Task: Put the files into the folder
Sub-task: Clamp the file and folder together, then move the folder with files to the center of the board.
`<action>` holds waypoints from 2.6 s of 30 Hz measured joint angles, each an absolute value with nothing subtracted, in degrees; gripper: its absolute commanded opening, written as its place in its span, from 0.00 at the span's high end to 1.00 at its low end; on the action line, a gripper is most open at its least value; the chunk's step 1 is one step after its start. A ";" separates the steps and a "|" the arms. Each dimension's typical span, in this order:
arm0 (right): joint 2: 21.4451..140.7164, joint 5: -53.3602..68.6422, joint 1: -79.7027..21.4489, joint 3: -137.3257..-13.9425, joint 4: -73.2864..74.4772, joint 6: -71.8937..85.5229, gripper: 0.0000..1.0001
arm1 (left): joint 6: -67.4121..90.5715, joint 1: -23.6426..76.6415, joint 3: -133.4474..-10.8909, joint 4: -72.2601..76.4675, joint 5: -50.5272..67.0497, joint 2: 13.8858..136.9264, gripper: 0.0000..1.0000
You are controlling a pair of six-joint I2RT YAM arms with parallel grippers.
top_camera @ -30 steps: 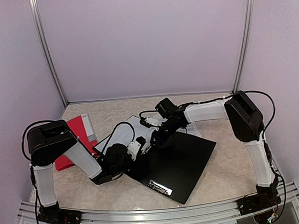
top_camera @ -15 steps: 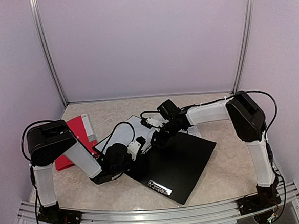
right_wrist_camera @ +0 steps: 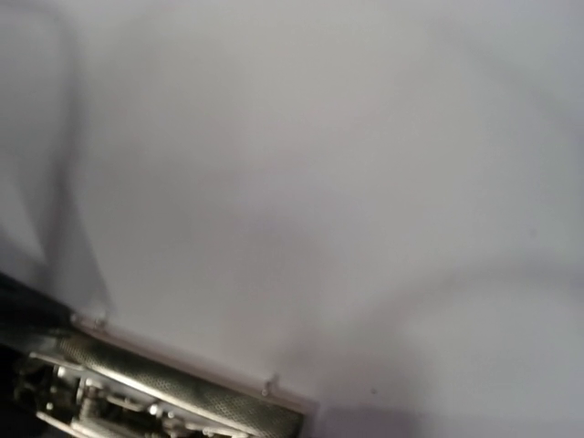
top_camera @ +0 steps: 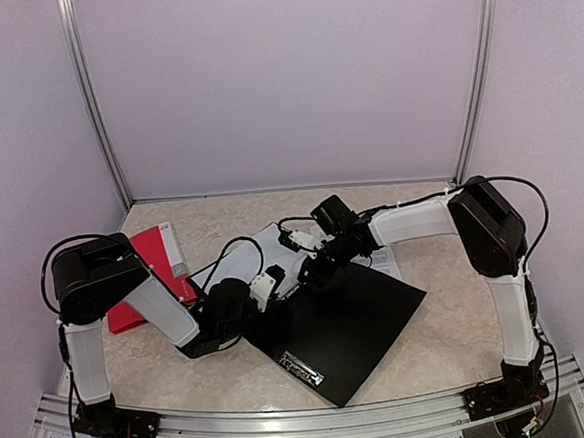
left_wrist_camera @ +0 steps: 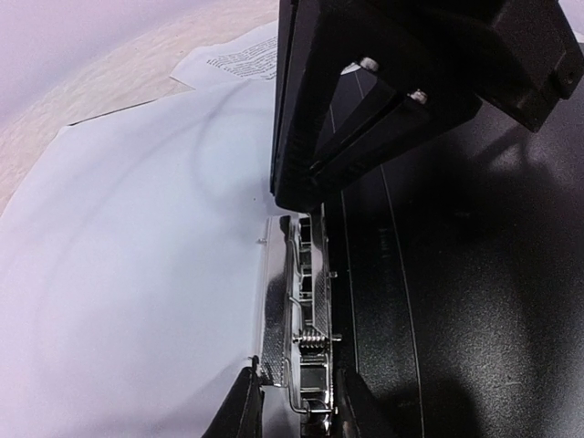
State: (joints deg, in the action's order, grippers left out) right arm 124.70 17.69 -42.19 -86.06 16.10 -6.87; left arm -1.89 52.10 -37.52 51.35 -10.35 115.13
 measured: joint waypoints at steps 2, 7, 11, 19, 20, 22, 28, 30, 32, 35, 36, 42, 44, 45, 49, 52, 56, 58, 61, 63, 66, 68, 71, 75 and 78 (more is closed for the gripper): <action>124.55 17.58 -42.19 -86.08 16.60 -7.03 1.00 | -1.89 52.10 -37.65 51.16 -10.33 115.13 0.78; 124.38 17.23 -42.19 -86.59 18.24 -7.35 1.00 | -1.93 52.10 -37.78 51.00 -10.07 115.13 0.78; 124.38 16.88 -42.22 -87.29 19.57 -7.46 1.00 | -1.91 52.10 -37.93 50.78 -9.65 115.13 0.78; 124.40 15.92 -42.33 -88.95 22.48 -7.05 0.86 | -1.96 52.10 -38.00 50.68 -8.97 115.13 0.78; 124.40 15.75 -42.33 -89.14 22.81 -6.74 0.83 | -1.96 52.10 -38.00 50.68 -8.97 115.13 0.78; 124.40 15.44 -42.33 -89.45 23.33 -6.07 0.75 | -1.98 52.10 -38.00 50.68 -8.97 115.13 0.79; 124.40 14.96 -42.19 -89.97 23.73 -3.60 0.66 | -2.57 52.36 -38.04 50.02 -9.04 114.80 0.78; 124.38 14.94 -42.19 -90.02 23.66 -3.01 0.66 | -2.76 52.49 -38.06 49.67 -9.26 114.67 0.75; 124.27 14.90 -42.19 -89.82 23.24 -2.37 0.66 | -2.87 52.62 -38.09 49.17 -9.30 114.43 0.68; 122.93 14.70 -42.17 -87.99 22.24 -1.63 0.64 | -2.85 53.06 -38.09 47.33 -9.45 113.32 0.57; 122.26 14.63 -42.17 -87.18 22.11 -1.43 0.64 | -2.85 53.17 -38.09 46.57 -9.47 112.86 0.51; 117.34 14.13 -42.09 -82.06 20.53 0.36 0.61 | -2.81 53.71 -38.04 40.01 -9.78 107.98 0.29; 115.50 13.96 -42.09 -80.23 19.86 1.21 0.60 | -2.79 53.82 -38.04 38.35 -10.15 106.24 0.24; 114.39 13.80 -42.09 -79.13 19.38 1.52 0.60 | -2.74 53.91 -38.06 37.60 -10.48 105.32 0.22; 109.36 13.41 -42.09 -74.52 17.72 3.01 0.60 | -2.35 54.59 -38.76 33.93 -11.86 101.86 0.15; 104.92 12.97 -42.78 -70.41 16.71 3.79 0.59 | -1.52 55.29 -39.97 29.41 -12.43 99.29 0.07; 98.70 11.46 -45.82 -64.51 15.40 5.13 0.60 | 1.65 56.14 -40.88 20.38 -10.66 93.21 0.01; 95.59 11.25 -48.64 -60.90 13.87 6.90 0.60 | 3.77 56.31 -40.86 15.66 -8.99 89.25 0.01; 92.38 10.41 -52.42 -55.99 11.86 10.35 0.60 | 6.50 56.01 -40.84 9.13 -4.95 82.89 0.03; 90.87 8.64 -55.24 -52.80 11.25 13.61 0.60 | 7.42 55.72 -40.84 4.58 -0.23 78.35 0.04; 89.12 6.57 -57.34 -49.60 12.23 19.03 0.60 | 6.85 56.16 -40.88 -0.69 6.26 74.19 0.05; 87.55 4.51 -57.54 -47.88 14.15 22.83 0.61 | 5.06 58.70 -40.88 -4.08 8.95 72.84 0.04; 85.12 1.06 -57.54 -46.04 17.47 27.64 0.62 | 1.74 63.99 -41.93 -8.95 12.56 73.19 0.05; 83.88 -1.83 -57.54 -44.60 21.28 32.34 0.62 | -2.17 66.37 -47.55 -16.12 15.66 77.97 0.07; 82.76 -3.46 -57.34 -43.07 23.51 35.59 0.56 | -5.10 66.57 -52.34 -19.53 16.14 83.77 0.06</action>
State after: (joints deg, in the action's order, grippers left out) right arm 82.76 -3.46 -57.34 -43.07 23.51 35.59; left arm -5.10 66.57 -52.34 -19.53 16.14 83.77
